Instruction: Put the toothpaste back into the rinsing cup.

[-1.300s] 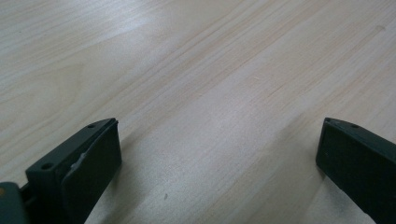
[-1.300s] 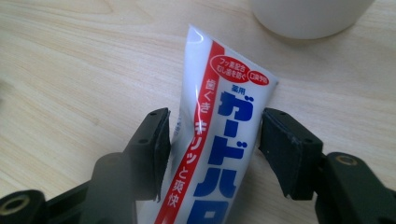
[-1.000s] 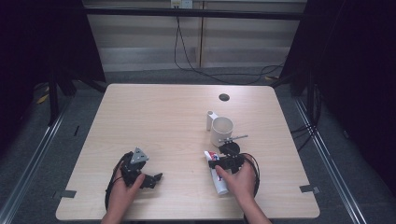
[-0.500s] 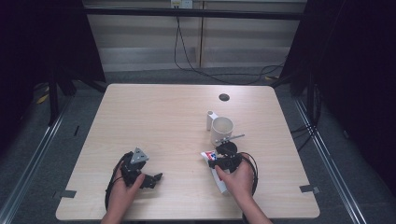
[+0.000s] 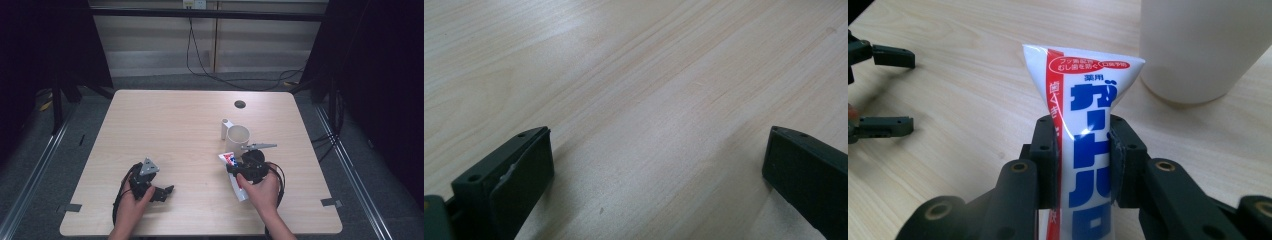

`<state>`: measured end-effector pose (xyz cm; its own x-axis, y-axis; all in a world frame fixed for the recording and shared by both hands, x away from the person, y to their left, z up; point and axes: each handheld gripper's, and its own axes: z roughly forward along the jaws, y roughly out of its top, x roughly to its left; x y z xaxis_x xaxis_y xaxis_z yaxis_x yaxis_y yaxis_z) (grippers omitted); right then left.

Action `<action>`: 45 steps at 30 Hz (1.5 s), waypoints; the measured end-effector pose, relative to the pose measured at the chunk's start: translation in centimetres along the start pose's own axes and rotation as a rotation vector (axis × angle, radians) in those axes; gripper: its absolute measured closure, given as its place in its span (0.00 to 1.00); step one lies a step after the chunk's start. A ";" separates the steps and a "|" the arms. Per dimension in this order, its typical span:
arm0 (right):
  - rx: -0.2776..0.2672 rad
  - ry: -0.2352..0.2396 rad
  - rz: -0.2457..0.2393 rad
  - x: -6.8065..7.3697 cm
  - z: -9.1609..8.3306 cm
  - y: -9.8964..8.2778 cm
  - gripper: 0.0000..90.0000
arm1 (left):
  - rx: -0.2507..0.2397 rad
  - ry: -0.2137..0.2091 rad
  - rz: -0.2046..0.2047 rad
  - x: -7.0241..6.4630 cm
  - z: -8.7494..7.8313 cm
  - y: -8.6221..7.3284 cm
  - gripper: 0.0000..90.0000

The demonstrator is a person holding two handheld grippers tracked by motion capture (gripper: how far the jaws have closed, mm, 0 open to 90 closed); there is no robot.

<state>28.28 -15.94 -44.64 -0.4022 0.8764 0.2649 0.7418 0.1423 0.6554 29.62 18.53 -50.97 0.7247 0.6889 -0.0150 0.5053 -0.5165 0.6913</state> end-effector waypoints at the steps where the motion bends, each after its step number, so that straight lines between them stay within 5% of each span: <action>1: -0.012 0.001 -0.003 0.0 -0.2 0.0 0.77 | 0.001 -0.001 0.000 0.0 0.0 0.0 0.00; 45: -0.281 0.031 -0.065 0.5 -4.1 2.9 0.77 | 0.000 0.000 0.000 0.0 0.0 0.0 0.00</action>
<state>28.01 -16.95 -39.70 -0.4636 0.8544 0.2349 0.5382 0.0609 0.8406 29.62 18.53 -50.97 0.7249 0.6887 -0.0149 0.5052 -0.5169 0.6911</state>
